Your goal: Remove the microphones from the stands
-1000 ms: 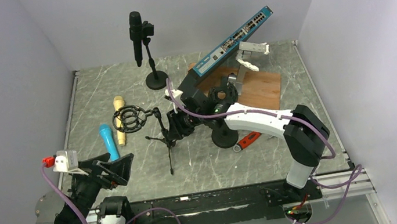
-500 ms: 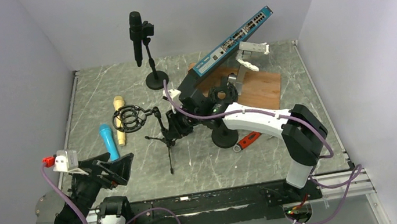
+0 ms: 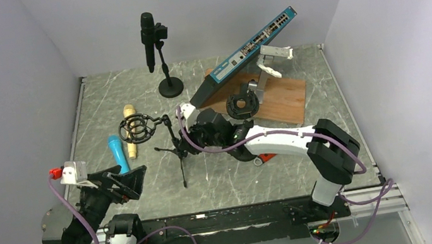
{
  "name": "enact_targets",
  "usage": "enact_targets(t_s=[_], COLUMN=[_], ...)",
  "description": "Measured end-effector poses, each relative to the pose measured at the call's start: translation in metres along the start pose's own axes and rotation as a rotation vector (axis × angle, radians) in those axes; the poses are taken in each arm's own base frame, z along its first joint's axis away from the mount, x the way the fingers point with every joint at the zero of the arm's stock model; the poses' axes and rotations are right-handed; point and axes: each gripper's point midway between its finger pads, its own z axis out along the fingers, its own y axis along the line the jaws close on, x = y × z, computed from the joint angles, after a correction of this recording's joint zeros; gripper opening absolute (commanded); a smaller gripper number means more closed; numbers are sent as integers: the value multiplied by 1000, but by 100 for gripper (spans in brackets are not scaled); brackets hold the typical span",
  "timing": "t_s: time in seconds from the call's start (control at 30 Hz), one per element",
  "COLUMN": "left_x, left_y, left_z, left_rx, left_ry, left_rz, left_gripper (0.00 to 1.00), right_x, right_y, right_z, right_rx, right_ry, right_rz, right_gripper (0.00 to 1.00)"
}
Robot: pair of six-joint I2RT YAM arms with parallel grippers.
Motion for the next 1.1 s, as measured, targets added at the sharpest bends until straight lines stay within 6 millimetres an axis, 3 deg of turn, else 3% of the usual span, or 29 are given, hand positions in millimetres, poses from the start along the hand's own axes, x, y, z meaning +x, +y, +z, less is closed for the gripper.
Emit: enact_targets(t_s=[0.67, 1.1], left_x=[0, -1], left_y=[2, 5], left_z=[0, -3], left_rx=[-10, -26], left_ry=[-2, -20], left_rz=[1, 4], left_gripper=[99, 100], right_x=[3, 52], right_y=[1, 11], right_z=[-2, 20], right_rx=[296, 475], right_ry=[-136, 37], right_rz=[-408, -894], right_gripper=[0, 0])
